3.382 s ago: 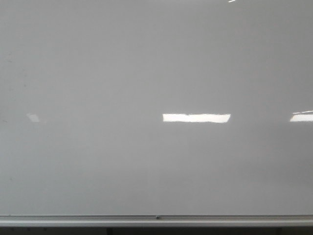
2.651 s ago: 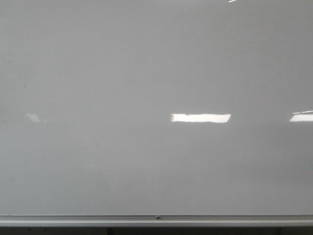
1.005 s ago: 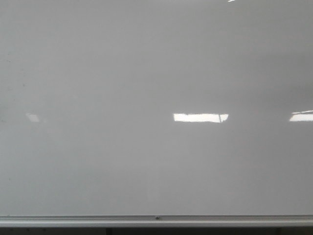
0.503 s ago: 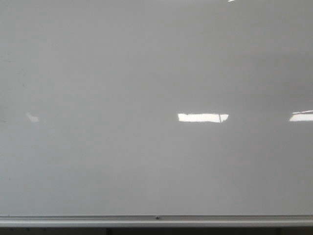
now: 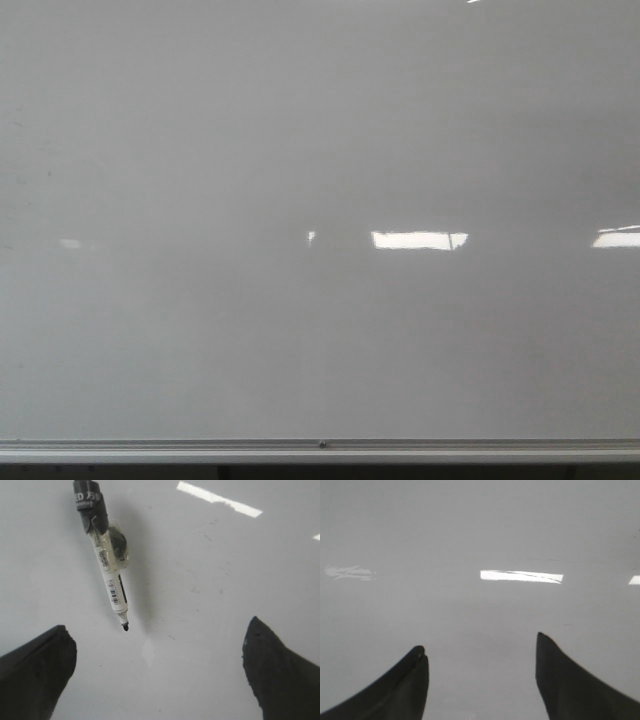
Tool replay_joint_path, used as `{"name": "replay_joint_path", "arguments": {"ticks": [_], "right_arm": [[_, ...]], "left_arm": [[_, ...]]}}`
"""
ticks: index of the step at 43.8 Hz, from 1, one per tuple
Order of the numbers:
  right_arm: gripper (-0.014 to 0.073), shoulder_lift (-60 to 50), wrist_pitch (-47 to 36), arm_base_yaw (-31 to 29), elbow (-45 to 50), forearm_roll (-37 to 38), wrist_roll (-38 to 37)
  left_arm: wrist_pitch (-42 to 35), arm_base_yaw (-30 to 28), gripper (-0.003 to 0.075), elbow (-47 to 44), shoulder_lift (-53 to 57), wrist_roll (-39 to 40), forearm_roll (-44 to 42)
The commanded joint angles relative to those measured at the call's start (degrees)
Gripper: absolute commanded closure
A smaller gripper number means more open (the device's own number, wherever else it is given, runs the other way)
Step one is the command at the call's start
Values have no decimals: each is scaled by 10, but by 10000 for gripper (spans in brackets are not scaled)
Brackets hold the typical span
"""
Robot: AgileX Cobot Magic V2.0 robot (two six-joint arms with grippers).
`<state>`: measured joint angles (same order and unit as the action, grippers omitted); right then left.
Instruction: Write number 4 on whiteboard
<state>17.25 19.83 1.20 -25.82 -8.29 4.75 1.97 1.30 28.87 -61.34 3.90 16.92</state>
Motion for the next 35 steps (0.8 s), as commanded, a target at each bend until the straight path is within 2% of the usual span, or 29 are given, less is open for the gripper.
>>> {"name": "replay_joint_path", "arguments": {"ticks": [1, 10, 22, 35], "right_arm": [[106, 8, -43, -2, -20, -4, -2], [106, 8, -51, -2, -20, -4, -2], [106, 8, -55, -2, -20, -4, -2], [106, 8, -66, -2, -20, -4, -2]], "left_arm": [[-83, 4, 72, 37, -55, 5, 22], [-134, 1, 72, 71, -156, 5, 22], [-136, -36, 74, 105, -222, 5, 24], [-140, -33, 141, 134, -270, 5, 10]]}}
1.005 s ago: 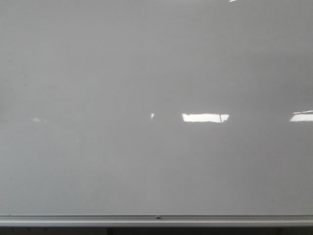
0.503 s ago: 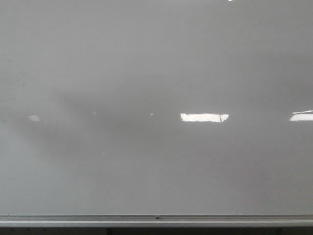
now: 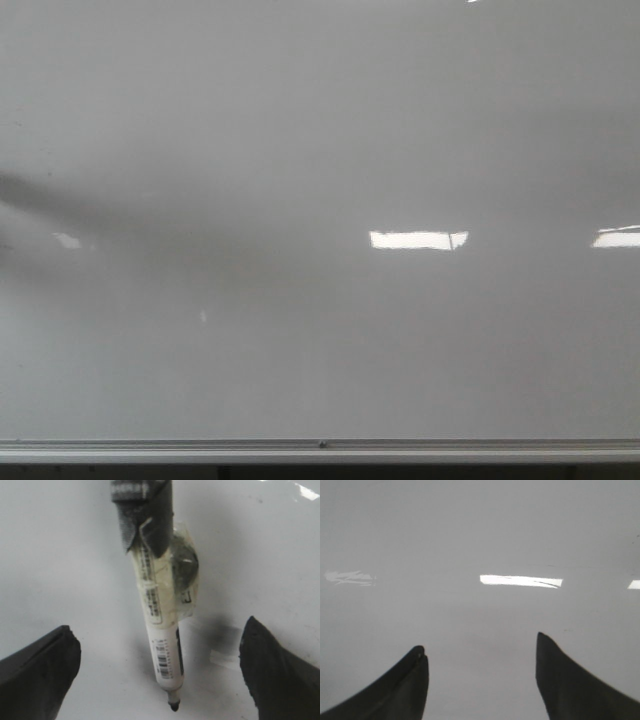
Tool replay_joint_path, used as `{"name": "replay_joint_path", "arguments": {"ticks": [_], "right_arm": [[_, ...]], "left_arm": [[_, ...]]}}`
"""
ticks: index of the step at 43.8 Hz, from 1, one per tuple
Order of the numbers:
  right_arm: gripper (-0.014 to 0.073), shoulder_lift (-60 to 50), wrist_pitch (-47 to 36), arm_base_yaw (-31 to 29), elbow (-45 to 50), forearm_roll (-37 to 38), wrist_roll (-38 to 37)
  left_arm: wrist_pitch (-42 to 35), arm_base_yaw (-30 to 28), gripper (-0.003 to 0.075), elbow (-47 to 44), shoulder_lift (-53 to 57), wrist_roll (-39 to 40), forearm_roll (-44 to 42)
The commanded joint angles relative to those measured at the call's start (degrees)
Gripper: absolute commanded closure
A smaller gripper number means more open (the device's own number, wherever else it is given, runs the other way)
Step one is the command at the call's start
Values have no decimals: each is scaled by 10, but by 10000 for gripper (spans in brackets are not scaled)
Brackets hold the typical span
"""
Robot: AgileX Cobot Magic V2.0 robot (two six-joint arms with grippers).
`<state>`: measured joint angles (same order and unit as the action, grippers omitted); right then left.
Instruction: Write number 4 on whiteboard
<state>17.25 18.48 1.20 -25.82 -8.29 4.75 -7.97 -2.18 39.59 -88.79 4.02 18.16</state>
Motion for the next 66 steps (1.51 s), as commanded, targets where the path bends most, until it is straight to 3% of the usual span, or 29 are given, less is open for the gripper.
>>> {"name": "replay_joint_path", "arguments": {"ticks": [1, 7, 13, 18, 25, 32, 38, 43, 52, 66], "right_arm": [[106, 8, -53, -2, -20, -4, -2], [106, 8, -54, -2, -20, -4, -2], [106, 8, -54, -2, -20, -4, -2], [106, 8, -54, -2, -20, -4, -2], [106, 8, -54, -2, -20, -4, -2], [106, 8, -54, -2, -20, -4, -2], [106, 8, -50, -2, -20, -4, -2], [106, 9, -18, -2, -20, -4, -2], [106, 25, 15, -1, -20, -4, -1], [106, 78, 55, 62, -54, -13, 17]], "left_arm": [[-41, 2, 149, 30, 1, 4, -2], [-41, 2, 209, 39, -5, 4, -2], [-39, 2, 321, 41, -5, 4, -2], [-25, 2, 467, 41, -5, 4, -2], [-1, 2, 743, 41, -4, 3, -8], [51, 4, 741, 54, 21, 2, -63], [195, 25, 741, 96, 61, -6, -132], [309, 60, 741, 137, 91, -84, -136], [411, 169, 741, 168, 147, -225, -135], [456, 394, 741, 168, 210, -351, -135]]}}
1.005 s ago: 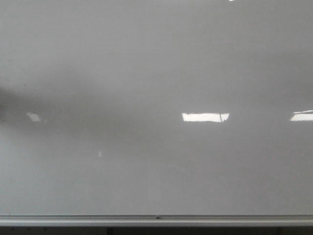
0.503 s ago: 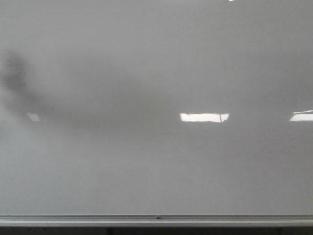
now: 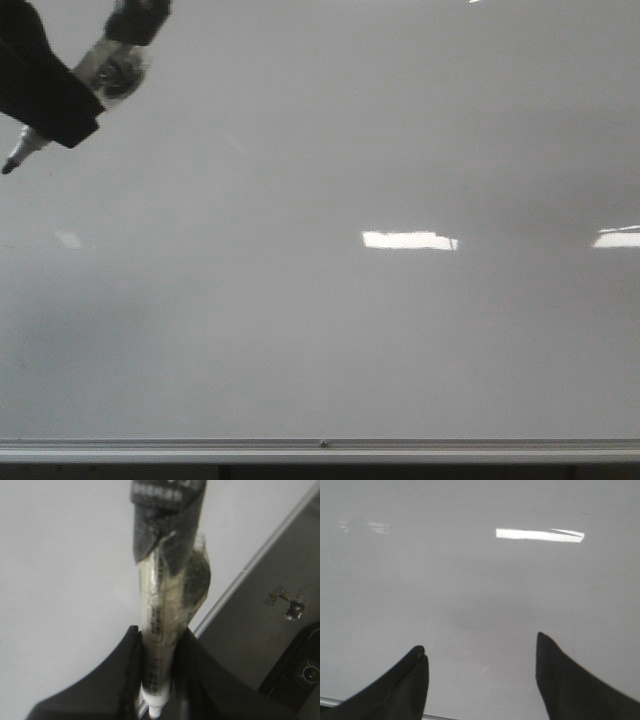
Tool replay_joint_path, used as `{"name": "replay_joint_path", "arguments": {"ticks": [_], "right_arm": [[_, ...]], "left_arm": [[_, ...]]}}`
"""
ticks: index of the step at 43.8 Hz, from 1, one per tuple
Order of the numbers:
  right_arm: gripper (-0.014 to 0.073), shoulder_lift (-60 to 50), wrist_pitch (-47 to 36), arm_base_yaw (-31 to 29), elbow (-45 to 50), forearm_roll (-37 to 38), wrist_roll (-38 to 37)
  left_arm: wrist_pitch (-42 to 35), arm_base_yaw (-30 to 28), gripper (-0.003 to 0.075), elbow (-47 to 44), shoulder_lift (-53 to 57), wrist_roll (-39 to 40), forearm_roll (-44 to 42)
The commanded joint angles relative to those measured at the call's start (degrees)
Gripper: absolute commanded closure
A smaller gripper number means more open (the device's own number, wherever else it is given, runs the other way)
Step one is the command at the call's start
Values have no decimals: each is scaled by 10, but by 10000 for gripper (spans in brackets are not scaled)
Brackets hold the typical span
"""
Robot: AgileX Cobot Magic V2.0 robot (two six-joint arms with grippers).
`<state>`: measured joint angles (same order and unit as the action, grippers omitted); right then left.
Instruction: Write number 4 on whiteboard
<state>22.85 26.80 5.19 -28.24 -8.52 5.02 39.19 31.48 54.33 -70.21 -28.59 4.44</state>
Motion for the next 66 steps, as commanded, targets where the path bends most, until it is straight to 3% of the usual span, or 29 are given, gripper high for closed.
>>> {"name": "replay_joint_path", "arguments": {"ticks": [1, 14, 19, 26, 33, 45, 48, 51, 61, 66], "right_arm": [[106, 25, -26, 31, -34, -14, 21], [106, 115, 50, 224, -117, -131, 226], [106, 166, 68, 317, -154, -167, 288], [55, 234, 63, 399, -187, -167, 310], [34, 304, 35, 434, -213, -167, 326], [42, 374, 25, 437, -248, -167, 337], [85, 383, 26, 437, -251, -167, 337], [188, 391, 31, 437, -253, -167, 337], [644, 394, 36, 437, -253, -164, 337], [662, 394, 39, 437, -253, -162, 337]], "left_arm": [[-14, 72, 741, 21, 25, -27, 2], [-23, 224, 741, 21, 25, -36, 0], [-21, 248, 741, 21, 25, -36, 0], [-21, 259, 741, 21, 25, -37, 0], [-21, 259, 741, 21, 25, -37, 0], [-21, 259, 741, 21, 25, -48, -2], [-22, 259, 741, 21, 25, -49, -2], [-22, 259, 741, 21, 25, -51, -3], [-17, 259, 741, 21, 25, -51, -19], [-17, 259, 740, 21, 25, -51, -19]]}}
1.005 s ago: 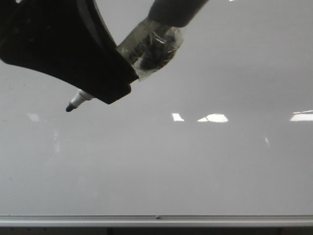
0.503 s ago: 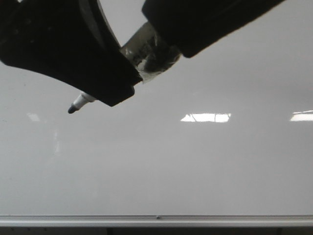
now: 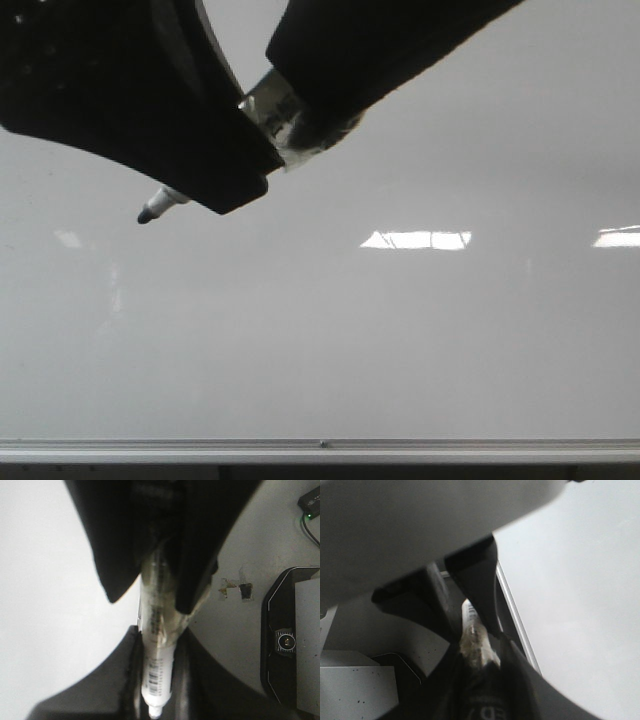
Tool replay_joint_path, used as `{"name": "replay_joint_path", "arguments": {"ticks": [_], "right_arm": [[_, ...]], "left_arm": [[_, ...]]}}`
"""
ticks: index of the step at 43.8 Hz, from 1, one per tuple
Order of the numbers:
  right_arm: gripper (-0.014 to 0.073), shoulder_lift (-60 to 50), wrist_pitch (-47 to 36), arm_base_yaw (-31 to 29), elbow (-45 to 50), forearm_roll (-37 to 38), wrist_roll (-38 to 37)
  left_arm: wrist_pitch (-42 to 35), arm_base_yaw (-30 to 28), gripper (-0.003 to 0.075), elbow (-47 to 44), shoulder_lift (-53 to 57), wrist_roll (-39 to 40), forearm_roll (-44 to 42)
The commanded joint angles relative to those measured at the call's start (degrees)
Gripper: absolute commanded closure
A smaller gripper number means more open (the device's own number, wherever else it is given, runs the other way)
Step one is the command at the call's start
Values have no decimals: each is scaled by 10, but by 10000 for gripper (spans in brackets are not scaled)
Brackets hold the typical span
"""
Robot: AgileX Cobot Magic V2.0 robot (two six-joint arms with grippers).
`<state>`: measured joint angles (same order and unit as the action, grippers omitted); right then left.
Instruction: Write number 4 on whiteboard
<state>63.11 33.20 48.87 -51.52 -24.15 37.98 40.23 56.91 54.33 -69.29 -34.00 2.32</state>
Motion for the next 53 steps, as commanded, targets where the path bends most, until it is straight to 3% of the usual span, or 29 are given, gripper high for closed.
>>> {"name": "replay_joint_path", "arguments": {"ticks": [1, 5, 8, 12, 18, 21, 24, 30, 38, 41, 48, 53], "right_arm": [[664, -9, -25, 0, -20, -5, 7], [664, -9, -25, 0, -20, 1, 7], [664, -9, -24, 0, -20, 8, 7], [664, -9, -18, 0, -20, 8, 7], [664, -10, 1, -7, -20, 8, 6], [664, -12, 13, -19, -20, 8, 4], [664, -18, 31, -38, -20, 8, -3], [656, -49, 81, -101, -18, 11, -21], [656, -129, 81, -213, 19, 16, -30], [656, -161, 71, -270, 38, 16, -40], [656, -211, 34, -388, 71, 15, -68], [656, -217, 32, -418, 72, 15, -82]], "left_arm": [[-27, 5, 740, 21, 16, 3, 2], [-28, 5, 729, 21, 16, 3, 2], [-28, 5, 670, 21, 16, 3, 2], [-29, 5, 529, 21, 16, 3, 2], [-33, 5, 258, 21, 16, 3, 5], [-33, 5, 178, 21, 16, 8, 5], [-31, 1, 152, 21, 18, 27, 3], [-22, -19, 153, 21, 18, 42, 1], [-21, -44, 176, 21, 18, 42, 7], [-21, -48, 249, 21, 18, 44, 8], [-21, -50, 539, 21, 18, 45, 8], [-23, -50, 720, 21, 18, 45, 8]]}}
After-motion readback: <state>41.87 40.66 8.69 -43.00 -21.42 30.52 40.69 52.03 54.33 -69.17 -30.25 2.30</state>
